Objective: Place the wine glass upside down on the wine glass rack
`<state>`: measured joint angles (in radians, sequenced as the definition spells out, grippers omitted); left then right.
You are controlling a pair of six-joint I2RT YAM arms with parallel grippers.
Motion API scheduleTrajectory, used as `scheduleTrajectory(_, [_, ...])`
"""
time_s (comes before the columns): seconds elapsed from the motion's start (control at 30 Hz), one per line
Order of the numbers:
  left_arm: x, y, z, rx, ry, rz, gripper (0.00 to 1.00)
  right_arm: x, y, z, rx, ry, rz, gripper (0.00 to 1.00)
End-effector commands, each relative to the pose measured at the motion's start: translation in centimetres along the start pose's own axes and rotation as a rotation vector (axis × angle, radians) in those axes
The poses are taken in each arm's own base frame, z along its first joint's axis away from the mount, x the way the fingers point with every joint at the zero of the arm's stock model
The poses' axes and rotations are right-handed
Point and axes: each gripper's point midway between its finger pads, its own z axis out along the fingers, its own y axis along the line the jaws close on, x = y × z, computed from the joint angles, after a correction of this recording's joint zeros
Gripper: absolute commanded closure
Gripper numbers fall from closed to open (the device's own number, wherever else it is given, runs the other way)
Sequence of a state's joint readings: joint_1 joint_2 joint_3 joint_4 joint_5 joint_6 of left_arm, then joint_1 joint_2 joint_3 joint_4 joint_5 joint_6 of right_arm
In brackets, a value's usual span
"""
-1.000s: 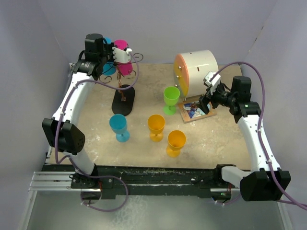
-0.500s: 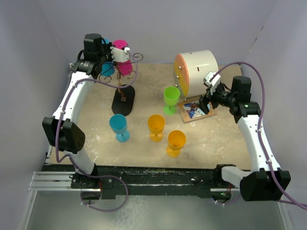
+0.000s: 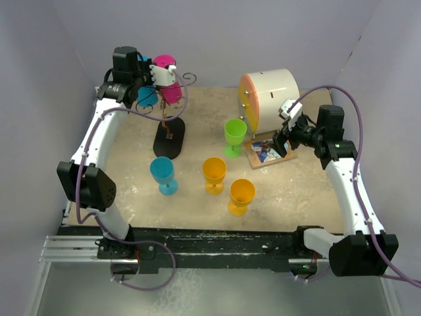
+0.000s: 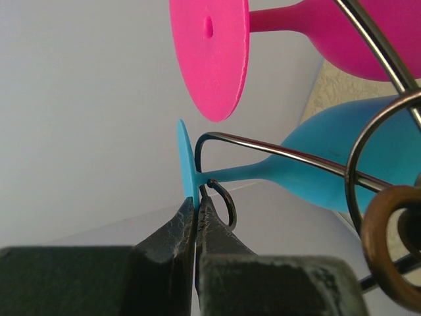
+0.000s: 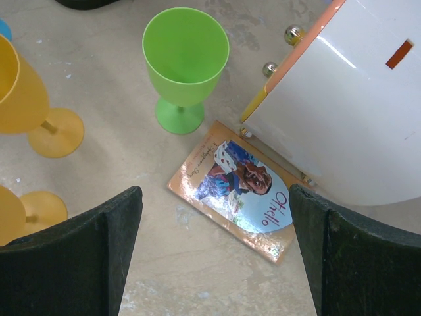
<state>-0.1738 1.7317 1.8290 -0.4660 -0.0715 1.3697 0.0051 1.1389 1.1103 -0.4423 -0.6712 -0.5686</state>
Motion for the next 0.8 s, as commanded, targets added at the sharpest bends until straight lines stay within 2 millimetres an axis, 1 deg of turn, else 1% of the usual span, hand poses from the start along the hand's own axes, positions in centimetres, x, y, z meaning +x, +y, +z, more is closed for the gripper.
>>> scheduleTrajectory(0.0, [-0.3, 3.8, -3.0, -0.098, -0.036, -0.035, 1.0, -0.6, -0.6, 0.0, 0.016, -0.023, -0.032, 0.05])
scheduleTrajectory(0.53, [-0.5, 3.5, -4.1, -0.075, -0.048, -0.033, 0.98, -0.6, -0.6, -0.1, 0.017, -0.025, -0.033, 0.05])
scheduleTrajectory(0.77, [-0.6, 2.5, -4.2, -0.046, -0.055, -0.036, 0.97, -0.6, -0.6, -0.1, 0.018, -0.024, -0.035, 0.05])
